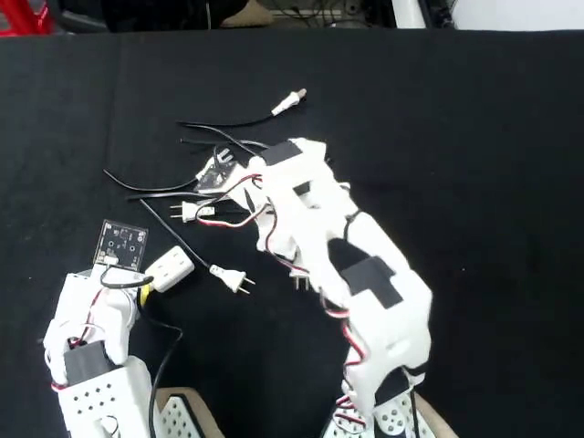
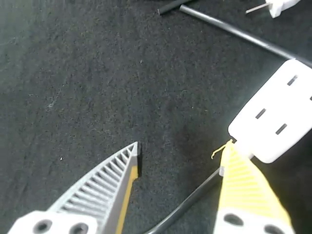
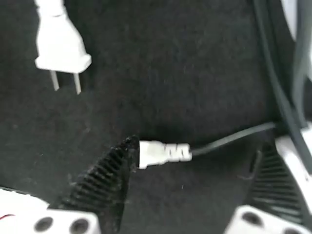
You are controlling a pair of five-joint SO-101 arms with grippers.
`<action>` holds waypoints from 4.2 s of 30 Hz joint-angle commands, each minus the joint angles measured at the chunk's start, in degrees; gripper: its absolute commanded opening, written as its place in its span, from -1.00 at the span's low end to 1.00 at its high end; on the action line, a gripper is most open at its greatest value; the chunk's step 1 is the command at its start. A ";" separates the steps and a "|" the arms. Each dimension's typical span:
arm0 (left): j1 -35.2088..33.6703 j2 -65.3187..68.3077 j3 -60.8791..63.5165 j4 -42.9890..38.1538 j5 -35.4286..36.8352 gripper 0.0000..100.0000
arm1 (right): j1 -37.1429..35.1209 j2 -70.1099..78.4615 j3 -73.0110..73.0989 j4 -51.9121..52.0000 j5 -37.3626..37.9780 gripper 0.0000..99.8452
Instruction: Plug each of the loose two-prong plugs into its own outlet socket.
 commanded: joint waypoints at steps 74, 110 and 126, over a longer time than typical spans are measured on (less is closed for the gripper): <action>0.57 -0.53 1.01 0.53 0.00 -0.47 | 5.89 10.59 -13.93 9.49 -45.36 -0.58; 0.57 -0.53 1.01 0.53 -0.18 -0.47 | 4.40 27.74 -32.40 15.65 -45.10 -0.94; 0.57 -0.53 1.01 0.53 -0.18 -0.47 | -2.37 7.78 -8.92 11.87 -39.47 -0.92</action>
